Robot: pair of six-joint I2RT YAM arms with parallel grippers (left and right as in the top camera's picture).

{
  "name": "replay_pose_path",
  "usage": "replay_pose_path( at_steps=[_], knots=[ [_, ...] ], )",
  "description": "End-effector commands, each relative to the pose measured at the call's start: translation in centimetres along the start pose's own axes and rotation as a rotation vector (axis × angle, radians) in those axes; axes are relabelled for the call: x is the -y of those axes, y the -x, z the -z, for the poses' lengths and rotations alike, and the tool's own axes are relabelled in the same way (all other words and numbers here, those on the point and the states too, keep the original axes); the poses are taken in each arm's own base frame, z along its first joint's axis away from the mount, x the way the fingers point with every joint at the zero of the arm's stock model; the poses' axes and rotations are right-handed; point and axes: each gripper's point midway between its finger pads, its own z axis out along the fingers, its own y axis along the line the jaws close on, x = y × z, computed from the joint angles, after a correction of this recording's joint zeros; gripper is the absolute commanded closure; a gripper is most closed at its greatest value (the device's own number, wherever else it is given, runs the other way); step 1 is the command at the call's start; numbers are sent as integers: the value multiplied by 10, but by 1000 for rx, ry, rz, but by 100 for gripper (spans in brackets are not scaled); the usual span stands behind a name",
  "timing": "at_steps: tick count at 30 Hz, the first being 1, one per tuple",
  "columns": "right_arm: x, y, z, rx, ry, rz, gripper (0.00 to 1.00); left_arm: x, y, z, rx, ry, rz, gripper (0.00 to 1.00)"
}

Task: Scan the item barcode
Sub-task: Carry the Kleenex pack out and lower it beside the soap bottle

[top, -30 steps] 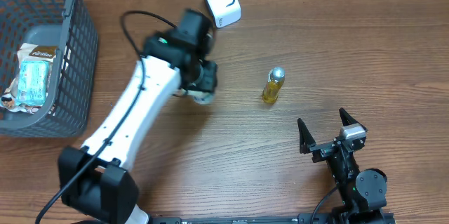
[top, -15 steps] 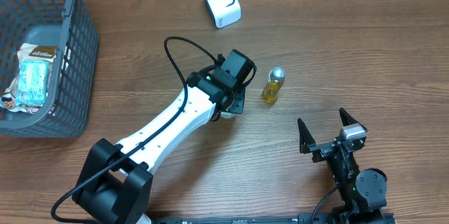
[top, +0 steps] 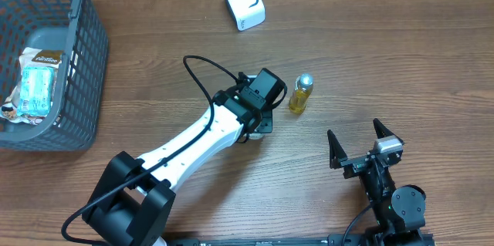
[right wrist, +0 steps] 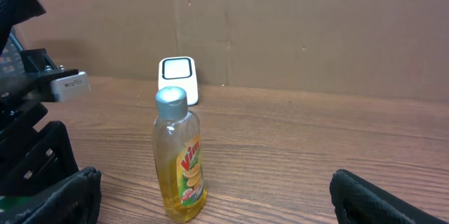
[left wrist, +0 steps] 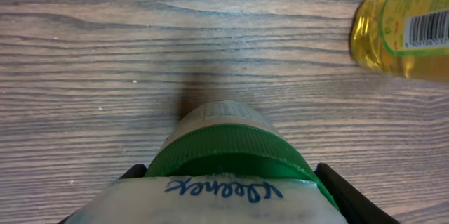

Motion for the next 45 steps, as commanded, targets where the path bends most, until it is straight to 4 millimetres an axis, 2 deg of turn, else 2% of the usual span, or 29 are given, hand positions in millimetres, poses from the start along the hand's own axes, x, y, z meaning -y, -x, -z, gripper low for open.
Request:
replay_pose_path(
  at_steps=[1, 9, 18, 24, 26, 29, 33, 37, 45],
  knots=[
    [1, -2, 0, 5, -2, 5, 0, 3, 0, 1, 14, 0, 8, 58],
    [1, -2, 0, 5, -2, 5, 0, 5, 0, 1, 19, -5, 3, 59],
    [1, -2, 0, 5, -2, 5, 0, 18, -2, 2, 40, -23, -22, 58],
    [1, -2, 0, 5, -2, 5, 0, 15, -8, -10, 10, -3, -28, 54],
    [1, -2, 0, 5, -1, 5, 0, 15, -10, -16, 1, 5, -29, 51],
    [1, -2, 0, 5, -2, 5, 0, 16, -8, -16, 7, 0, -29, 39],
    [1, -2, 0, 5, -2, 5, 0, 25, 3, -6, 24, -25, -69, 20],
    [1, -2, 0, 5, -2, 5, 0, 36, 15, 15, 22, -47, -94, 13],
    [1, -2, 0, 5, -2, 5, 0, 42, 38, 73, 10, -38, -126, 13]
  ],
)
